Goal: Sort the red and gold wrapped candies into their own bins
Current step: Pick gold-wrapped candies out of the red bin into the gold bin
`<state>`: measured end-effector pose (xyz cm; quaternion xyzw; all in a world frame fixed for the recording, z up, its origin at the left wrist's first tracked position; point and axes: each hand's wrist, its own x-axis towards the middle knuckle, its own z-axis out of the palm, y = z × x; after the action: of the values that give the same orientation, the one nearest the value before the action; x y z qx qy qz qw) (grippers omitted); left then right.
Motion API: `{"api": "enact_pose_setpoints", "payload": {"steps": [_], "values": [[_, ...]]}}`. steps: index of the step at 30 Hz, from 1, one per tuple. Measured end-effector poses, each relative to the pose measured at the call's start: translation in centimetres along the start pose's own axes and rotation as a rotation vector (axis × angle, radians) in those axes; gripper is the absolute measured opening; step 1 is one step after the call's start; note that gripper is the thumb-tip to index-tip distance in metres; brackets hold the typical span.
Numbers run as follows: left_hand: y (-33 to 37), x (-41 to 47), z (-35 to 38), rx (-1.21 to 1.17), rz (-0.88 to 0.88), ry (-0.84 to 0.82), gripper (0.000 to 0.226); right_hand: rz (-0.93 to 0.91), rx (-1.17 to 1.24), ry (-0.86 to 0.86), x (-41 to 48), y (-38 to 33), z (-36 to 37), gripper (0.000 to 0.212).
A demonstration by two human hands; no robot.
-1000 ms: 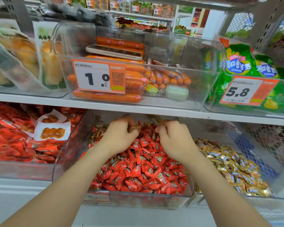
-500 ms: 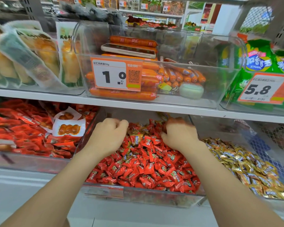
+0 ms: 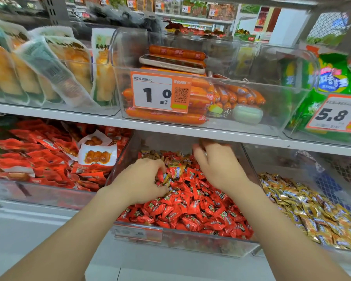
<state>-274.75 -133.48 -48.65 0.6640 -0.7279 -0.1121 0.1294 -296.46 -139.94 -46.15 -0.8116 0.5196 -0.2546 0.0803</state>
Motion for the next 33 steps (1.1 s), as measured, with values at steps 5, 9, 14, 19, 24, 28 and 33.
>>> {"api": "enact_pose_setpoints", "payload": {"steps": [5,9,14,19,24,28,33], "values": [[0.0,0.1,-0.6,0.274,-0.037,0.098,0.039,-0.106,0.058,-0.051,0.0,-0.8,0.9,0.030],[0.3,0.5,-0.3,0.196,-0.009,0.005,0.043,-0.155,-0.118,-0.092,0.2,-1.6,1.2,0.034],[0.0,1.2,0.3,0.112,-0.013,-0.091,0.058,-0.136,-0.185,-0.245,0.3,-1.4,2.4,0.027],[-1.2,2.1,1.5,0.051,-0.003,-0.116,0.067,-0.050,0.019,-0.213,0.7,-0.4,2.4,0.028],[-1.3,2.8,1.8,0.002,0.083,-0.167,0.064,-0.043,0.075,-0.130,0.2,-0.2,1.6,0.026],[-0.7,2.8,2.4,-0.084,0.104,-0.150,0.051,-0.048,0.174,-0.081,-0.3,-0.2,1.5,0.008],[0.1,2.1,1.8,-0.170,0.125,-0.153,0.024,-0.054,0.215,-0.116,-0.9,-0.1,1.3,0.027]]}}
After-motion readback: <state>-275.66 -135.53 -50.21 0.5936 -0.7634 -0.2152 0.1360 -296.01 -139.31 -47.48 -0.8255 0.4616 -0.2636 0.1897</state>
